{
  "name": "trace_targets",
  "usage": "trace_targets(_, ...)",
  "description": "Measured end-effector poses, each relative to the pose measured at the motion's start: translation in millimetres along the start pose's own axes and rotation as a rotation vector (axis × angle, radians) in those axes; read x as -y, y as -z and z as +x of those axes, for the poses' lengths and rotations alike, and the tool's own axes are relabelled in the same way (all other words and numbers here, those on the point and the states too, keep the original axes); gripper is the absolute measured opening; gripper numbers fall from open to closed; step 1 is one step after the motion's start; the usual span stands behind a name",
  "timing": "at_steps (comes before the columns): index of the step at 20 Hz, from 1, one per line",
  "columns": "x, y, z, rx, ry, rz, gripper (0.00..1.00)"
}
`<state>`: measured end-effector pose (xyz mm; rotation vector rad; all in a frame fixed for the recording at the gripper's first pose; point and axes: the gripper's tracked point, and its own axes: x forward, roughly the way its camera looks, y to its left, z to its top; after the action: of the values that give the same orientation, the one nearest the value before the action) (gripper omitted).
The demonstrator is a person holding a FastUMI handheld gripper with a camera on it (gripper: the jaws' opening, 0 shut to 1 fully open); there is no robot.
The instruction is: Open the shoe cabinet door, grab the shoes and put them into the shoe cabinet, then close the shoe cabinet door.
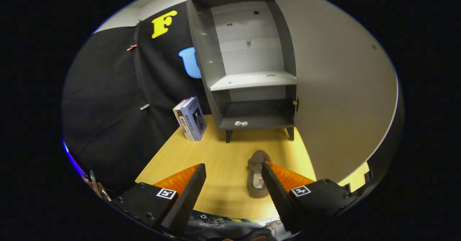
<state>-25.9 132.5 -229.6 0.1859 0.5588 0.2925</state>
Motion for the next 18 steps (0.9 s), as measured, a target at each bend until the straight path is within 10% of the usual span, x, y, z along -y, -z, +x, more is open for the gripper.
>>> trace_targets(18, 68, 146, 202, -0.271, 0.180, -0.032, 0.89)
